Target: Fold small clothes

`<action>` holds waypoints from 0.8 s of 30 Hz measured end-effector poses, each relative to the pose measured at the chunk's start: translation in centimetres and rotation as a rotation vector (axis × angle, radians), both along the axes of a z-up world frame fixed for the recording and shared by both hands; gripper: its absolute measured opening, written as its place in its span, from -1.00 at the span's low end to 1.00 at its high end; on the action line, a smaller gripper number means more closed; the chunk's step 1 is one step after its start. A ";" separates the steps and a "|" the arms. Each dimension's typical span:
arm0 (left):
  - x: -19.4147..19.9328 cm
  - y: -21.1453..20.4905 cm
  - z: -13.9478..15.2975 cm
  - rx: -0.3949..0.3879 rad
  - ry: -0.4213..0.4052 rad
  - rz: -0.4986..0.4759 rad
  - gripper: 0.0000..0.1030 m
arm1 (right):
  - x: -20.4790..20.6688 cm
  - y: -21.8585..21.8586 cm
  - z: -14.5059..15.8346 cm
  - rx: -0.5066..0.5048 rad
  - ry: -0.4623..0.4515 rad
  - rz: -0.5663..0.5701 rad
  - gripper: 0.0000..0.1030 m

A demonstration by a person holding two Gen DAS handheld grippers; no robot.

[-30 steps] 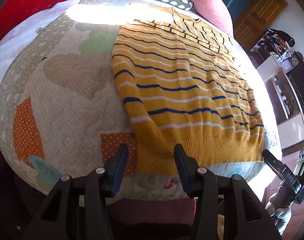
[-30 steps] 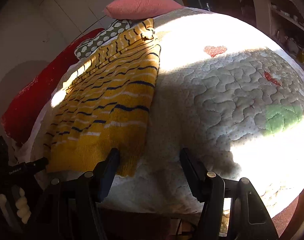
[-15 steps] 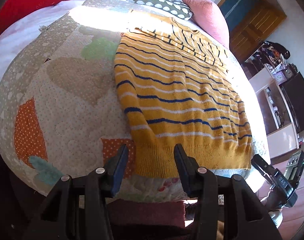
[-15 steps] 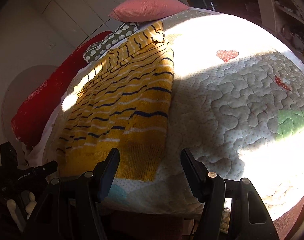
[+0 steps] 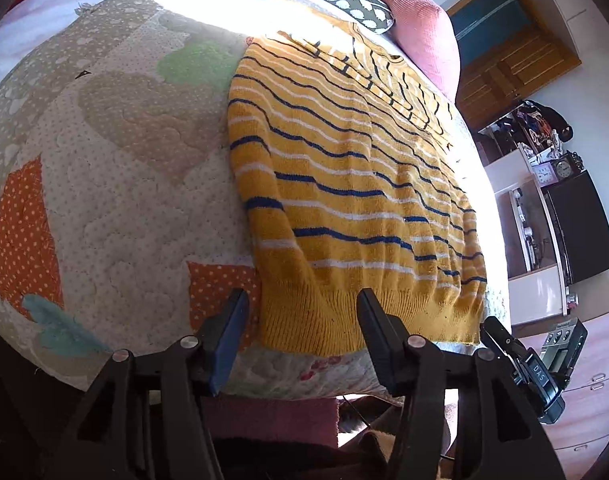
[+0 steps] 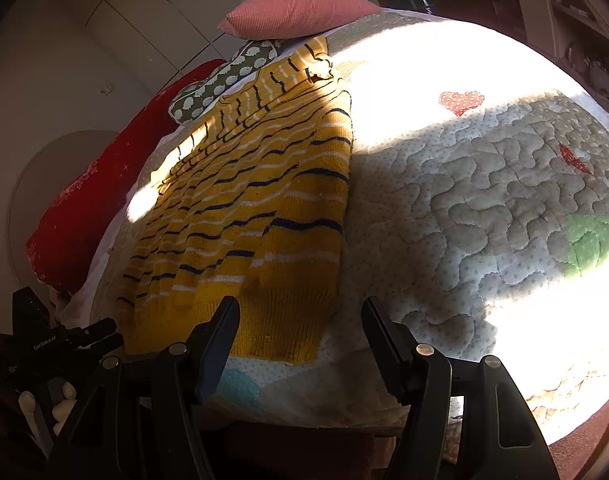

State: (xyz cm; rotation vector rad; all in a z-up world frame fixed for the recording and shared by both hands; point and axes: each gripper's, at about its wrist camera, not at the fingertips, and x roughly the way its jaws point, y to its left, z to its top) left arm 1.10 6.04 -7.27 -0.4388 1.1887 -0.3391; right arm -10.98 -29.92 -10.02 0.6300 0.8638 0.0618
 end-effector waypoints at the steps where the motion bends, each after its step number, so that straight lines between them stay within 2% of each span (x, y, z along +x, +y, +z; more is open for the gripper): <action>1: 0.1 -0.3 -0.2 0.003 0.003 -0.008 0.07 | 0.1 0.0 0.0 -0.002 0.001 0.001 0.31; 7: 0.6 -1.0 -0.9 0.024 -0.001 -0.022 0.08 | 1.0 0.3 0.2 -0.006 -0.001 0.021 0.31; 12: 0.5 -2.4 -1.4 -0.014 0.030 -0.093 0.06 | 2.0 1.8 -0.5 -0.003 0.020 0.039 0.31; 13: 0.4 -2.7 -1.5 -0.006 0.032 -0.102 -0.04 | 2.0 2.3 -0.7 -0.013 0.022 0.039 0.31; 14: 0.3 -2.9 -1.7 0.013 0.036 -0.108 -0.50 | 2.0 2.7 -0.8 -0.026 0.021 0.042 0.32; 15: 0.4 -3.0 -1.9 0.021 0.049 -0.118 -0.85 | 2.0 3.1 -0.8 -0.047 0.017 0.045 0.32; 17: 0.4 -2.4 -2.1 -0.019 0.062 -0.107 -0.85 | 1.9 3.7 -0.8 -0.098 0.012 0.058 0.31; 19: 0.2 -2.0 -1.5 -0.040 0.049 -0.102 -0.85 | 1.9 3.8 -0.6 -0.116 0.010 0.075 -0.19; 20: 0.0 -1.8 -0.9 -0.047 0.034 -0.102 -0.85 | 1.9 3.6 -0.5 -0.082 0.008 0.093 -0.67; 24: 0.3 -1.7 2.2 -0.040 -0.059 -0.115 -0.85 | 2.2 3.0 1.5 -0.032 -0.056 0.118 -0.74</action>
